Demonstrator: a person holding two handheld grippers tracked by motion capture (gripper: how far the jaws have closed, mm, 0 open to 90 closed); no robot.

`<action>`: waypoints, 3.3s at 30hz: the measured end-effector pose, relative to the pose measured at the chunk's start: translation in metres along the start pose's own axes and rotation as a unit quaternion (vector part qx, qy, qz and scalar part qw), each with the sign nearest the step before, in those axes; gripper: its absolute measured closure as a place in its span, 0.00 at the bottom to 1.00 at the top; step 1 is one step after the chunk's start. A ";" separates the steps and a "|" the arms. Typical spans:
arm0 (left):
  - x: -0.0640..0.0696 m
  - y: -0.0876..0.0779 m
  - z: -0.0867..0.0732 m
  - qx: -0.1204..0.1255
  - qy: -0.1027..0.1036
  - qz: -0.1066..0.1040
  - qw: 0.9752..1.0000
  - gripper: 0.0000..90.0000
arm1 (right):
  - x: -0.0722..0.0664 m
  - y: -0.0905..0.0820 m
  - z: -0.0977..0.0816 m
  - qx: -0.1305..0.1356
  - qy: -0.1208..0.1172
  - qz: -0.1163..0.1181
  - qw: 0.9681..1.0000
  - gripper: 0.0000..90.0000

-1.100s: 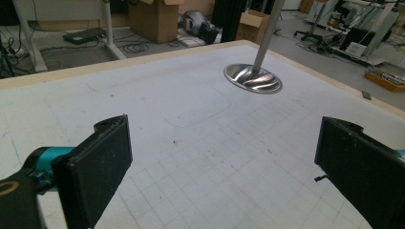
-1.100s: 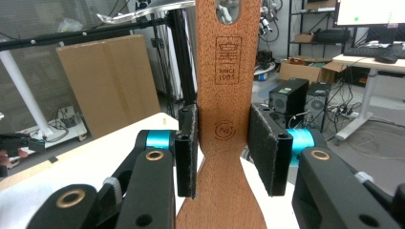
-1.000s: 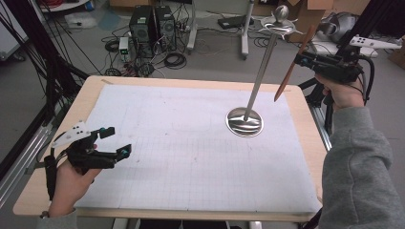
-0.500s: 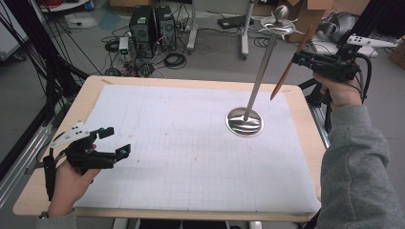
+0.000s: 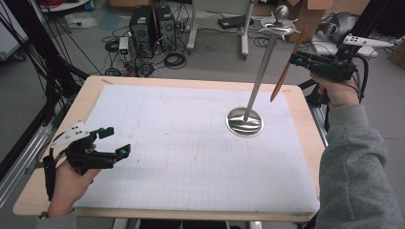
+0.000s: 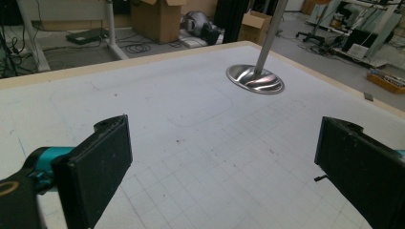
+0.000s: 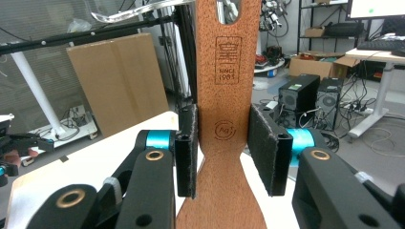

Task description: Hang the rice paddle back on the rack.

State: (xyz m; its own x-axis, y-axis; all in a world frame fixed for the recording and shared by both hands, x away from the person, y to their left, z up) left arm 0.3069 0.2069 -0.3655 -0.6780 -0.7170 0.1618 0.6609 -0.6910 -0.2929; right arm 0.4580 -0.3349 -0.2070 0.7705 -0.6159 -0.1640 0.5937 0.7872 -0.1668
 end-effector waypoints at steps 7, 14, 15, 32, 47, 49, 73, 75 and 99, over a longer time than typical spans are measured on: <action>-0.001 -0.001 0.000 0.000 -0.001 0.001 1.000 0.07 | -0.001 0.003 -0.001 -0.004 -0.001 0.003 1.000 0.72; -0.001 -0.001 0.000 0.000 -0.001 0.002 1.000 0.07 | 0.001 0.006 -0.005 -0.007 0.001 0.001 1.000 0.72; -0.001 -0.001 0.000 -0.001 -0.001 0.002 1.000 0.07 | 0.001 0.006 -0.005 -0.008 0.000 0.002 1.000 0.72; 0.000 0.001 0.003 0.004 0.002 -0.002 1.000 0.07 | -0.004 0.006 -0.012 -0.004 -0.028 -0.030 0.999 0.53; -0.002 0.003 0.013 0.017 0.004 -0.007 1.000 0.06 | -0.023 -0.003 -0.028 -0.033 -0.053 -0.052 0.997 0.12; -0.002 0.004 0.015 0.021 0.004 -0.008 1.000 0.07 | -0.028 -0.004 -0.031 -0.032 -0.052 -0.047 0.997 0.12; 0.002 0.024 0.020 0.019 0.006 -0.025 0.999 0.06 | -0.061 -0.018 -0.082 -0.031 -0.066 -0.056 0.996 0.12; 0.003 0.025 0.020 0.019 0.006 -0.027 0.999 0.06 | -0.065 -0.019 -0.087 -0.034 -0.068 -0.060 0.995 0.12; 0.013 0.030 0.023 0.024 0.021 -0.046 0.998 0.06 | -0.089 -0.020 -0.144 -0.022 -0.047 -0.037 0.998 0.12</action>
State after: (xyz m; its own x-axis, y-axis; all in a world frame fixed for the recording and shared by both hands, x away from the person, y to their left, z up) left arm 0.3251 0.1749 -0.3505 -0.7488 -0.6463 0.1468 0.6089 -0.7584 -0.2326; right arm 0.3437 -0.3003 -0.3285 0.7448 -0.6648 -0.0584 0.6402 0.7364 -0.2189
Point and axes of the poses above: each handheld gripper's, and its own axes: y roughly forward along the jaws, z roughly out of its top, x roughly to its right, the point moved 6 cm from there along y, roughly forward along the jaws, and after that the axes turned 1 degree about -x, right-handed, at the moved point
